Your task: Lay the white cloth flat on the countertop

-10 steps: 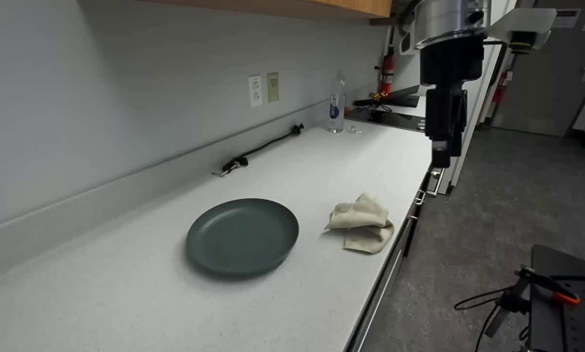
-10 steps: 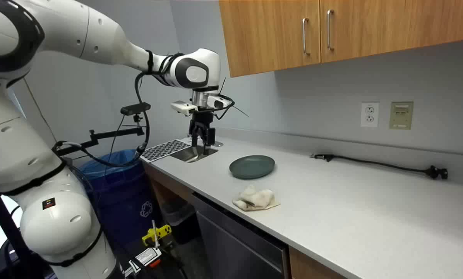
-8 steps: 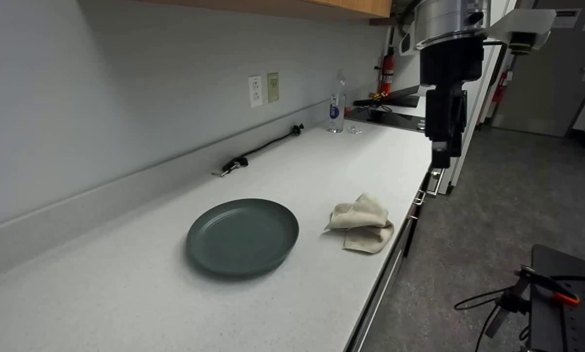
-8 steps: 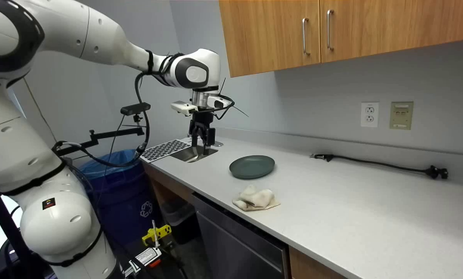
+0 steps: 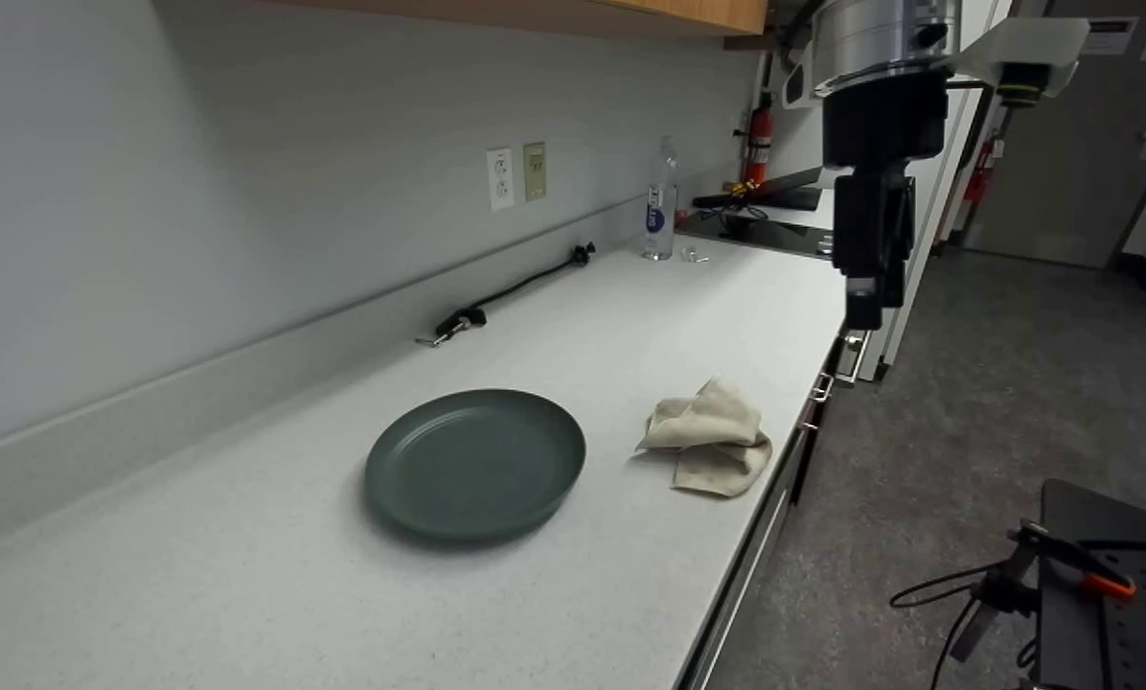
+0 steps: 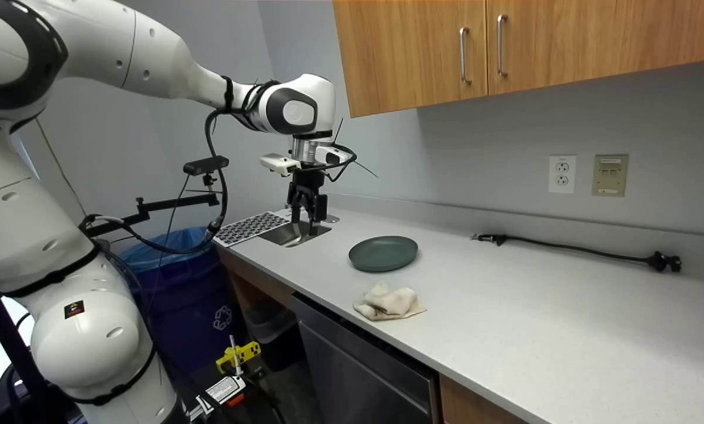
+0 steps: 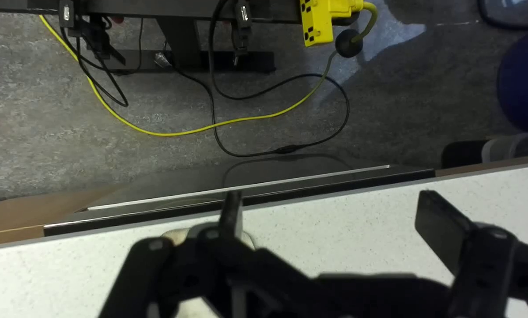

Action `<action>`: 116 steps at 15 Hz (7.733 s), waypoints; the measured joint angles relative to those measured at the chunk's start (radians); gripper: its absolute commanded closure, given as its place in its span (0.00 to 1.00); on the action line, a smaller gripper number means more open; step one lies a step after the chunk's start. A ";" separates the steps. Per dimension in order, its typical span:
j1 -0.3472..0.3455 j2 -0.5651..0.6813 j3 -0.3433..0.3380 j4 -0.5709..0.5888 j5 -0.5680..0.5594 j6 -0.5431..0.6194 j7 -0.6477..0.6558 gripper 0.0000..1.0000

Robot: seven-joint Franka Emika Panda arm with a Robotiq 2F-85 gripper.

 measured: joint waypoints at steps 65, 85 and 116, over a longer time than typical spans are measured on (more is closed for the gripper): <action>-0.073 0.449 -0.124 0.246 -0.067 0.339 0.386 0.00; -0.106 0.565 -0.170 0.252 -0.025 0.341 0.501 0.00; -0.061 0.662 -0.185 0.314 -0.077 0.268 0.687 0.28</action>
